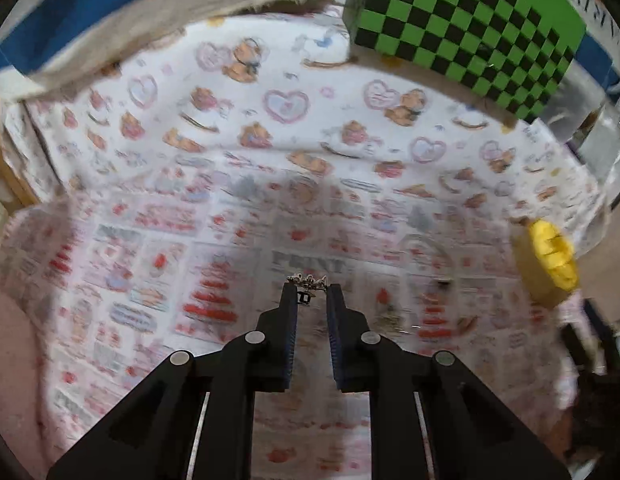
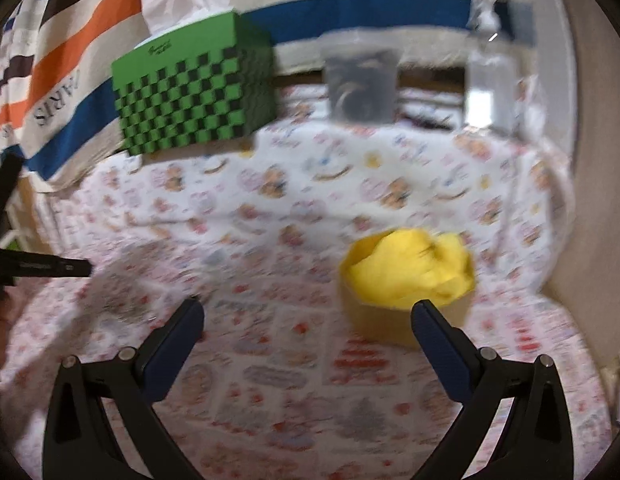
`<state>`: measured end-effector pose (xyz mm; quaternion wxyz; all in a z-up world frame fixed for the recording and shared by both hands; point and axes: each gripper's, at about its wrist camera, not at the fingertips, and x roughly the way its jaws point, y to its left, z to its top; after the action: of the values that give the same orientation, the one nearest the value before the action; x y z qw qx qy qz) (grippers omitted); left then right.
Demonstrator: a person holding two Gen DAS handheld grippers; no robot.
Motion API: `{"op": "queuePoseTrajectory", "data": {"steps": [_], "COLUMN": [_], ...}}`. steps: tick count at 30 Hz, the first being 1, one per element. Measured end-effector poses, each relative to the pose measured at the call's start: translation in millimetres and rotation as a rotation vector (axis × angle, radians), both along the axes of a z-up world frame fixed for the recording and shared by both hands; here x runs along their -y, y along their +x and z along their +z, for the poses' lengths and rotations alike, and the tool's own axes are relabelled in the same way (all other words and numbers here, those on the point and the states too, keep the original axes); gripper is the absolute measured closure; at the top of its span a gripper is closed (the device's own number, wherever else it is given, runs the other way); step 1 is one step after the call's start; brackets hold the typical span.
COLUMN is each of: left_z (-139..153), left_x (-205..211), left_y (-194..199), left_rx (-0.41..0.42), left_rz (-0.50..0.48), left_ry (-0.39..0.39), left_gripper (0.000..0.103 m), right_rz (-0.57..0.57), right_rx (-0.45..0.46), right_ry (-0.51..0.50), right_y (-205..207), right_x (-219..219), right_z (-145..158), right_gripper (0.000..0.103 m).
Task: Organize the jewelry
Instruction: 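Lower the left gripper onto a silver chain and close it, then lift the silver chain with the left gripper toward the yellow-lined box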
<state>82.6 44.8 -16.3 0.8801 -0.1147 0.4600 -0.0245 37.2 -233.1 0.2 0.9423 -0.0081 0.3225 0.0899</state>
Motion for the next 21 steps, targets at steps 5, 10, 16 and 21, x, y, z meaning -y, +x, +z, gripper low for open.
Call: {"op": "queuePoseTrajectory", "data": {"steps": [5,10,16,21], "left_z": [-3,-14,-18,-19], "left_x": [5,-5,-14,-15], "left_y": [-2,3,3,3], "left_rx": [0.040,0.030,0.034,0.037], "left_rz": [0.023,0.061,0.099,0.120], "left_ry": [0.050,0.042,0.047,0.090], "left_gripper": [0.089,0.089,0.089,0.089], "right_rz": [0.100,0.175,0.219,0.219], "right_rx": [-0.127,-0.226,-0.265,-0.291], "right_ry": [0.025,0.004,-0.080,-0.136], "right_y": [12,26,38,48], "right_x": [-27,-56,-87,-101], "right_z": [-4,-19,-33,-41], "right_gripper": [0.014,0.043,0.062,0.067]}}
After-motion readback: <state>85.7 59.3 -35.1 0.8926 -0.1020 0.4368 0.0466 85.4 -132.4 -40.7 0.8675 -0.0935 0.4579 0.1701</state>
